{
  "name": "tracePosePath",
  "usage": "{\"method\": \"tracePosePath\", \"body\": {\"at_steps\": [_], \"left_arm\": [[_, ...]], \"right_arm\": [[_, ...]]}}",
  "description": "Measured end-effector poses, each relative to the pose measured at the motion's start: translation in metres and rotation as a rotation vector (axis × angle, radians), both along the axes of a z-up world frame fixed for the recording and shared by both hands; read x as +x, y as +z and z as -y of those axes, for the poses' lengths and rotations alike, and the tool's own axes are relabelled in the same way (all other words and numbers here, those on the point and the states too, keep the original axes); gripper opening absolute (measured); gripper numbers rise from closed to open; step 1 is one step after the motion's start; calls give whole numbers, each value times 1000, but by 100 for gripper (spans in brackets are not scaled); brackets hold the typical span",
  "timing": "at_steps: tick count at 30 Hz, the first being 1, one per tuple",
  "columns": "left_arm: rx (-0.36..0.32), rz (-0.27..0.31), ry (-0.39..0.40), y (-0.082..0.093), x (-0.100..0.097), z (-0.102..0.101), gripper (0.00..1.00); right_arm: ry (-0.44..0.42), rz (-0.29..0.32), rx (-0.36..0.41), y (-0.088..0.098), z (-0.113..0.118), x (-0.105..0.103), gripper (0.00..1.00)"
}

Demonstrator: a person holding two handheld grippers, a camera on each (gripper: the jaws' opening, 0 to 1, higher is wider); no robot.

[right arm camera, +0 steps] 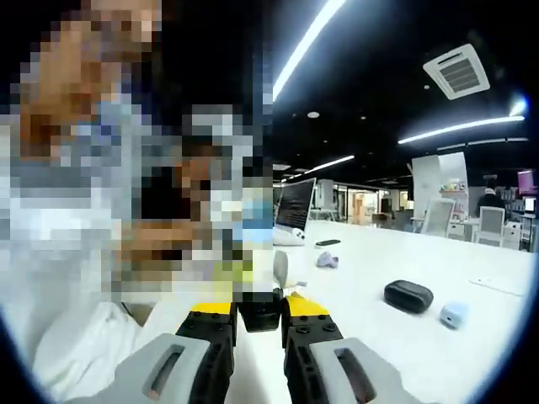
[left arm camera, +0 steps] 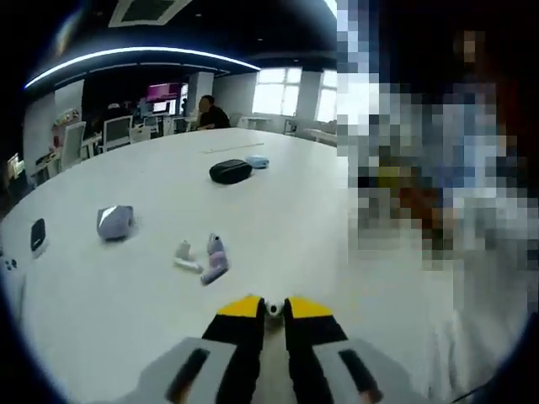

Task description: Pick up the earbuds from the table and place the earbuds into the earbud case

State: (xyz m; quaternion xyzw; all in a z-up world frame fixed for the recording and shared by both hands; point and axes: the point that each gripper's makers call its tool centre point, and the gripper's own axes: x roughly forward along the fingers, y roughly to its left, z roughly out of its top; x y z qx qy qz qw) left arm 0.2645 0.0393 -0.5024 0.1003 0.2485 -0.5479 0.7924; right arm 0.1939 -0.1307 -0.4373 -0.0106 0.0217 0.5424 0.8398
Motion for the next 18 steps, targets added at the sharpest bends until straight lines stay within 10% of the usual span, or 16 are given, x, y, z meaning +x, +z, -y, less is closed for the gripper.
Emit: {"method": "tracePosePath", "body": {"at_steps": [5, 18], "left_arm": [[-41, 78, 2, 18, 1, 10, 5], [-53, 62, 8, 26, 1, 7, 5]], "right_arm": [[1, -20, 4, -2, -2, 1, 19], [2, -29, -4, -4, -2, 1, 19]]}}
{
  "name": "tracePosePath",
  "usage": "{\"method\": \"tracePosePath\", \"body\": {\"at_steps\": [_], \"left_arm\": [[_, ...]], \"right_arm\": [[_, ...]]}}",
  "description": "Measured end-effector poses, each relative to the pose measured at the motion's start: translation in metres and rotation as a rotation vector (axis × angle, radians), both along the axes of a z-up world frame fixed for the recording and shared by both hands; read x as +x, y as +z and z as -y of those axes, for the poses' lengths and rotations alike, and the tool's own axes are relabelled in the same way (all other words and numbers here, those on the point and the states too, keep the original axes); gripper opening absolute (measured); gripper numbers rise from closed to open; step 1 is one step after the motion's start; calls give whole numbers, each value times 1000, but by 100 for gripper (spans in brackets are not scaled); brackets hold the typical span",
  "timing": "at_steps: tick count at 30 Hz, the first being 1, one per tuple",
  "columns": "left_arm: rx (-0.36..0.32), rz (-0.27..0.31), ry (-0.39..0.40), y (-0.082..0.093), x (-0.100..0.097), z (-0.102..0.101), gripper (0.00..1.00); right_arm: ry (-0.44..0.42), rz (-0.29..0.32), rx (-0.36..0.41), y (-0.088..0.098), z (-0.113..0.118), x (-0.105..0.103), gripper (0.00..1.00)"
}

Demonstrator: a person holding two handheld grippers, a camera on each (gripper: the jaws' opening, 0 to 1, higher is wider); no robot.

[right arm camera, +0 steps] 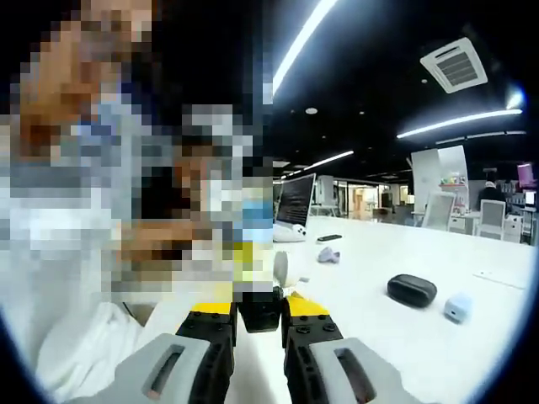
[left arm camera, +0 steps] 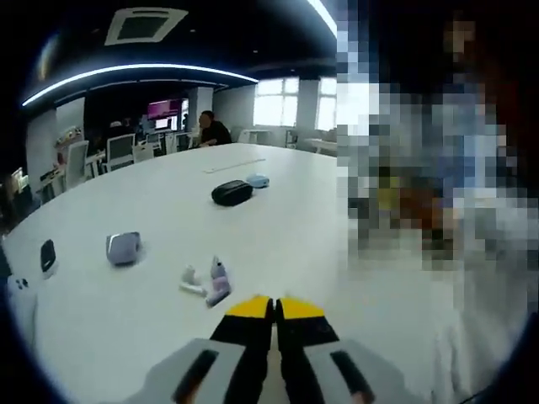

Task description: Pick up the earbuds from the table and place the earbuds into the earbud case

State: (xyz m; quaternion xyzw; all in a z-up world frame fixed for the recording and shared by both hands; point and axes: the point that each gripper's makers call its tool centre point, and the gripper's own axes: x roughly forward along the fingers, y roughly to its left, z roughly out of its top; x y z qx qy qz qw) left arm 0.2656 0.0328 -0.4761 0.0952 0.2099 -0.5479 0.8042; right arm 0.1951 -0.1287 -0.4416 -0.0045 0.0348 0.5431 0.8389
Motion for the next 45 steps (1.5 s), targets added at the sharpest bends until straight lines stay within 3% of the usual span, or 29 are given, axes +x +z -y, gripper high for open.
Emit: {"method": "tracePosePath", "body": {"at_steps": [5, 8, 12, 19, 21, 23, 28, 33, 45], "left_arm": [[-43, 6, 11, 6, 3, 7, 5], [-148, 49, 12, 32, 3, 19, 5], [-291, 155, -28, 79, -14, 49, 5], [-413, 302, -56, 119, -43, 85, 4], [-397, 356, -67, 121, -47, 93, 5], [-405, 367, -67, 122, -49, 99, 5], [-526, 358, -58, 133, -53, 107, 4], [-597, 386, -26, 136, -57, 110, 4], [-620, 390, 6, 125, -61, 116, 5]], "right_arm": [[-13, -21, 8, -1, 1, 2, 19], [0, -57, 43, 1, -6, 1, 19], [22, -134, 121, 6, -22, -2, 19], [14, -190, 203, 17, -29, -6, 19], [9, -198, 225, 22, -28, -5, 19], [18, -201, 242, 25, -29, -7, 19], [17, -208, 258, 26, -32, -7, 19], [19, -249, 309, 27, -31, -5, 19], [44, -254, 339, 36, -34, -11, 19]]}}
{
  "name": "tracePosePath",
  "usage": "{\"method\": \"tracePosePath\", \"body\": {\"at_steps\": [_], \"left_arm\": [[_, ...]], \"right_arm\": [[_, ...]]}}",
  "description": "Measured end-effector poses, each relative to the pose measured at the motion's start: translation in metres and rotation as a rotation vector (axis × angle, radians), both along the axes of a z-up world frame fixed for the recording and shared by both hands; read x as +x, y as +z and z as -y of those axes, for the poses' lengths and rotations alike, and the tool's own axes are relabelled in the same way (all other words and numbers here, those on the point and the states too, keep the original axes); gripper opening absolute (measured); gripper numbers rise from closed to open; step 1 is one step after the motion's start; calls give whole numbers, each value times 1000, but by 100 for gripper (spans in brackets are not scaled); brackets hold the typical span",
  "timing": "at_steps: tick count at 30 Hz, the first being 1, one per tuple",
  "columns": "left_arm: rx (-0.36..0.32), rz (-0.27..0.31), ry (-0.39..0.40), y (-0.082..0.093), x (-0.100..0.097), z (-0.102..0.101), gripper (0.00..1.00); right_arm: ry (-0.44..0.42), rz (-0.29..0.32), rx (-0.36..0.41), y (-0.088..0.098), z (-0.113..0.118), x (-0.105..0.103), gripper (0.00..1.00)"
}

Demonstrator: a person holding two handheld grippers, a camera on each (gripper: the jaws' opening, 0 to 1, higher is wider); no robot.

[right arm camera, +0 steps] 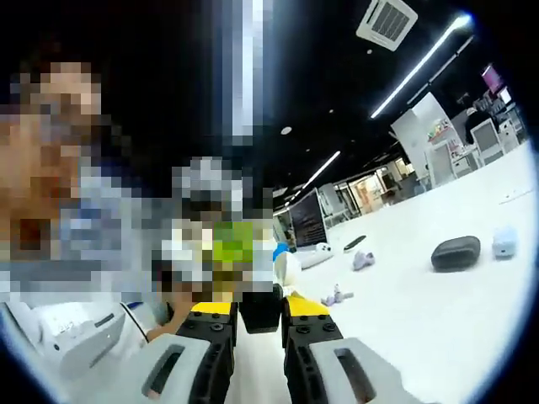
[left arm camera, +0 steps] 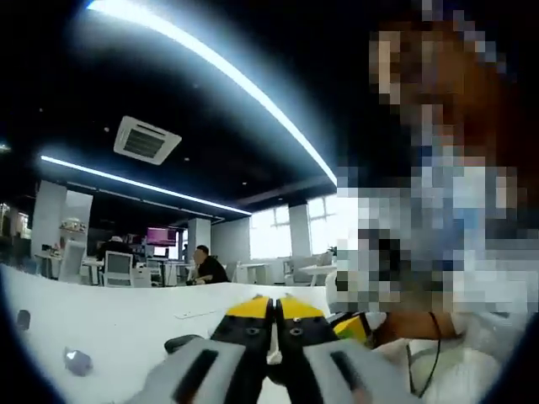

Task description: Pick up the earbuds from the table and place the earbuds into the earbud case

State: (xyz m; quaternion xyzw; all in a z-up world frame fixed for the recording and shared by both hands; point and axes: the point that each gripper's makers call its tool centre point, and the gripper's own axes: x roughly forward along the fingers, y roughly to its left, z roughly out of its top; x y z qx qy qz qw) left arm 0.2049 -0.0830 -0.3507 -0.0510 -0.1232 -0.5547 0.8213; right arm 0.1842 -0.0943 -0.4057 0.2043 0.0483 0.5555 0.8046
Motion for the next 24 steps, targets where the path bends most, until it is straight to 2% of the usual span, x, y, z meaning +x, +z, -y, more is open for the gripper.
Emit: {"method": "tracePosePath", "body": {"at_steps": [8, 15, 19, 24], "left_arm": [[0, 8, 1, 3, -3, 0, 5], [11, -13, -6, 3, -2, -2, 6], [35, -14, -36, 5, -5, -4, 6], [50, -18, -96, 4, -15, 0, 9]], "right_arm": [[-13, -2, 24, 3, 3, 3, 19], [-29, 14, 49, 5, 7, 5, 19], [-35, 72, 46, 12, 9, 2, 19], [-29, 97, 47, 14, 8, 0, 19]]}}
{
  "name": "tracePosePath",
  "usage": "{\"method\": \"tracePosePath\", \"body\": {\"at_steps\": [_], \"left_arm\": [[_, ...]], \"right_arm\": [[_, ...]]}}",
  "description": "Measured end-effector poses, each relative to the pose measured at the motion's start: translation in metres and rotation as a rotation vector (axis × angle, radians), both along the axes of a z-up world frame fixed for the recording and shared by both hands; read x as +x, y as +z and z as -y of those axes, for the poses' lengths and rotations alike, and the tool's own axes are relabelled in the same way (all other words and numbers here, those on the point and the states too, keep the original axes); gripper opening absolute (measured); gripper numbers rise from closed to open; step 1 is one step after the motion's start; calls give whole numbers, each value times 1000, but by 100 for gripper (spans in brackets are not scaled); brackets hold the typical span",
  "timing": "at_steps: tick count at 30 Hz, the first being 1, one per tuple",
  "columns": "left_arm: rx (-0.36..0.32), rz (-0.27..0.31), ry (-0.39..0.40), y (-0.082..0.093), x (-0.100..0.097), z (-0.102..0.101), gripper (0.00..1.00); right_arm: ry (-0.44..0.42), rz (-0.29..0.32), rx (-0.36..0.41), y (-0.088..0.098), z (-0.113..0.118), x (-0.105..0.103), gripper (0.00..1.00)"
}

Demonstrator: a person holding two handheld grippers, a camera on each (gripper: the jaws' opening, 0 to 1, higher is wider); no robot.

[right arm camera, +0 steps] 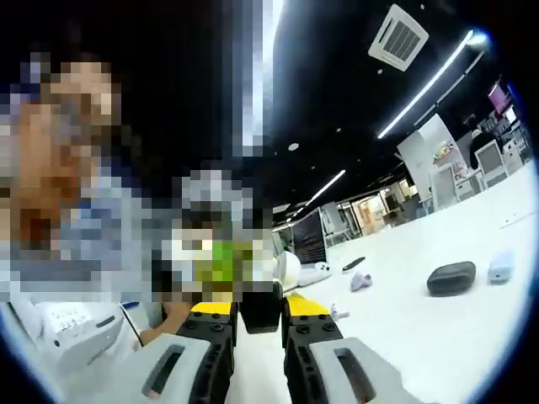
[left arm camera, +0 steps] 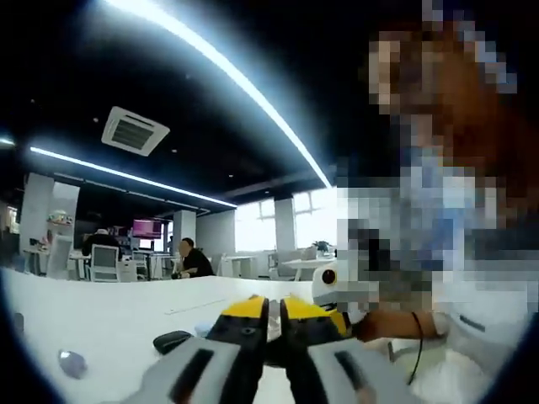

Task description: Pick up the earbuds from the table and place the earbuds into the earbud case

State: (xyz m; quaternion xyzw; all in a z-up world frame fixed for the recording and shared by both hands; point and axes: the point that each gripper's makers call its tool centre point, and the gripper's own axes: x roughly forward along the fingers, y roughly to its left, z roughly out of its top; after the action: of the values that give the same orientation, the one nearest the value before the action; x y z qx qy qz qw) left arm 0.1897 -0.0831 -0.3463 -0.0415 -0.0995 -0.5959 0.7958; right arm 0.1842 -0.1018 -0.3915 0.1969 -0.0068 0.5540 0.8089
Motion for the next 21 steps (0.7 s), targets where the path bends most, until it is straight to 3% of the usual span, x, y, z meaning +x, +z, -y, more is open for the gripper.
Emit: {"method": "tracePosePath", "body": {"at_steps": [10, 15, 21], "left_arm": [[-20, -14, -11, 5, 0, -9, 26], [56, -19, -53, -6, -4, -1, 39], [91, 16, -72, -11, -12, 6, 39]], "right_arm": [[5, 31, 9, 2, 1, -1, 19], [16, 35, 13, 3, -1, -3, 19], [17, 31, 12, 1, -1, -2, 19]]}}
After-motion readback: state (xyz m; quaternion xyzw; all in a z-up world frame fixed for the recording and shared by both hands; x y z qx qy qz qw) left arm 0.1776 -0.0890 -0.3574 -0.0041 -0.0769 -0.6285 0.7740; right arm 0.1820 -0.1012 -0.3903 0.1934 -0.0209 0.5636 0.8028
